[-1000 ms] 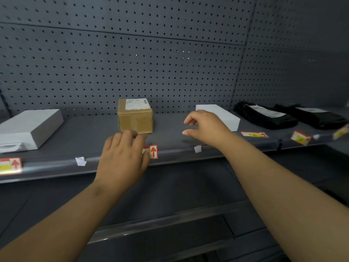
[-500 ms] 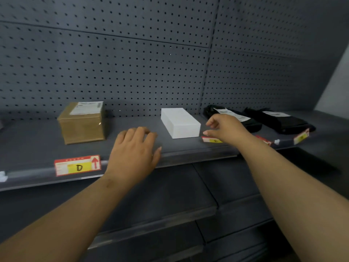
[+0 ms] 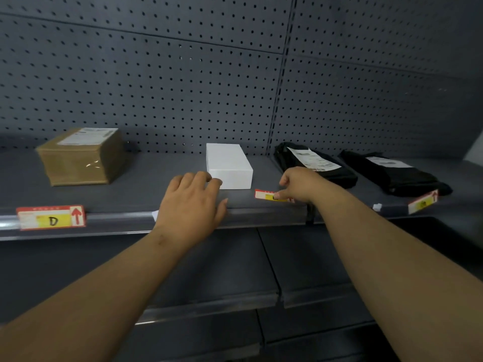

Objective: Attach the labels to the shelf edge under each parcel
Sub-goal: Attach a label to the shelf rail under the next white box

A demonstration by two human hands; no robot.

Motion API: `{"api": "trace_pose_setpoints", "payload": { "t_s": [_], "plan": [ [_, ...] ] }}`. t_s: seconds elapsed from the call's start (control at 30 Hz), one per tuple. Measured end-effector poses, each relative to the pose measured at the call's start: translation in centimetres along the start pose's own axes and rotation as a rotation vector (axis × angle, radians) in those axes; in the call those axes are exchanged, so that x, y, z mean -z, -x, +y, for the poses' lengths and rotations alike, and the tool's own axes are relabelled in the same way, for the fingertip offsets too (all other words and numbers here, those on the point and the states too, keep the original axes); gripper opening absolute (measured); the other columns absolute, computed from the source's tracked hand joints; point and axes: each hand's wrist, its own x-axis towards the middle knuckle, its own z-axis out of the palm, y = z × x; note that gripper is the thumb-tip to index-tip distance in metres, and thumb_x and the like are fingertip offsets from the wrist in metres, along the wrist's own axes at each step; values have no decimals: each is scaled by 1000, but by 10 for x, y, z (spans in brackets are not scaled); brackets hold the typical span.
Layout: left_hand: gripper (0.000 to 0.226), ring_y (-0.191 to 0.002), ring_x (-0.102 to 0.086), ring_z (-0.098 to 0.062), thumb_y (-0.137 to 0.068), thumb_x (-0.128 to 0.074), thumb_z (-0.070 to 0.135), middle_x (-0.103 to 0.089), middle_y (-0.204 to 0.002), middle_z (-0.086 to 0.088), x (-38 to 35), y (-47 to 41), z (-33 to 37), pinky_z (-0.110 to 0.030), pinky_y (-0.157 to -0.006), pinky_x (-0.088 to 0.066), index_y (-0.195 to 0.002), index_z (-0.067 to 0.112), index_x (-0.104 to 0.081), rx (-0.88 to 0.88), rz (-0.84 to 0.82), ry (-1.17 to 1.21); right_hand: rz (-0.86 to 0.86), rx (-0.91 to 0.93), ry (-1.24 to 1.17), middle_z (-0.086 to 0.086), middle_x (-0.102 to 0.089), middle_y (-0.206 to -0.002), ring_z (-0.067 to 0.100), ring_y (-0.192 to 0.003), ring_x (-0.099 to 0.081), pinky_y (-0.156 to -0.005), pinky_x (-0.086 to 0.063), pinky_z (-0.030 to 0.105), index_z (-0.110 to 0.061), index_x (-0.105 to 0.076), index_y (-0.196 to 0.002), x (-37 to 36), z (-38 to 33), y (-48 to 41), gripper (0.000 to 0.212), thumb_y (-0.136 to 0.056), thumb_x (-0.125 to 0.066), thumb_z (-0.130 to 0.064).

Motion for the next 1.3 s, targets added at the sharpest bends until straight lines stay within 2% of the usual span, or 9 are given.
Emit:
{"api": "trace_pose_setpoints", "payload": {
  "t_s": [0.1, 0.23, 0.43, 0.53, 0.7, 0.93, 1.0, 1.13, 1.3],
  "plan": [
    [47, -79, -60, -32, -82, -35, 41, -64, -90, -11, -1, 1, 6, -40, -76, -47, -98, 9, -66, 9, -14, -11, -100, -7, 5, 18, -68, -89, 19, -76, -53, -72, -41, 28, 4, -65, -110, 1, 2, -5, 42, -83, -68, -28],
    [45, -79, -61, -32, -82, -36, 40, -65, -89, -11, -1, 4, 9, -39, -75, -47, -96, 9, -66, 19, -19, -12, -180, -5, 32, 5, -64, -80, 20, -83, -59, -77, -45, 29, -1, -67, -105, 6, 1, -12, 37, -81, -70, -29],
    [44, -81, -61, -32, -82, -37, 40, -64, -91, -10, 4, 8, 5, -38, -77, -47, -97, 10, -65, 22, -46, -24, -234, -21, 131, 8, -62, -99, 24, -100, -59, -91, -46, 36, -3, -62, -111, 10, -1, -20, 49, -78, -72, -37],
    [44, -81, -61, -31, -82, -37, 40, -64, -92, -10, 6, 10, 2, -38, -76, -47, -97, 11, -65, 22, -56, -35, -253, -36, 136, 9, -63, -104, 23, -101, -58, -90, -45, 35, -5, -62, -111, 10, -1, -23, 47, -77, -72, -36],
    [42, -80, -61, -31, -82, -38, 39, -64, -89, -9, 6, 11, -5, -37, -75, -47, -97, 12, -66, 21, -60, -55, -274, -57, 100, 9, -69, -106, 24, -105, -61, -101, -44, 39, -5, -68, -100, 10, 2, -27, 40, -74, -75, -35],
    [39, -73, -61, -34, -77, -36, 25, -64, -85, -13, 0, 20, -10, -38, -72, -49, -94, 6, -66, 3, -60, -17, -208, -49, 22, 7, -62, -117, 26, -113, -54, -97, -42, 38, -6, -63, -114, 7, 0, -20, 47, -74, -76, -28],
    [40, -72, -60, -33, -76, -35, 23, -63, -85, -13, -3, 25, -9, -38, -71, -50, -94, 6, -66, -11, -71, -6, -179, -18, -24, 9, -65, -111, 24, -108, -56, -88, -42, 33, -5, -65, -110, 6, 0, -18, 39, -76, -75, -19],
    [39, -71, -58, -33, -74, -33, 20, -61, -85, -13, -10, 35, -7, -37, -68, -50, -93, 6, -65, -12, -96, 5, -59, 104, -203, -1, -62, -73, 18, -83, -57, -62, -38, 21, -11, -66, -87, 7, 2, -10, 12, -78, -71, -4],
    [45, -72, -59, -35, -71, -34, 16, -61, -88, -15, -21, 46, -6, -40, -70, -51, -101, 3, -65, -5, -97, 5, 59, 192, -382, -6, -61, -73, 8, -68, -56, -67, -43, 21, -5, -67, -100, 9, -5, -2, 22, -79, -71, -4]
  ]
}}
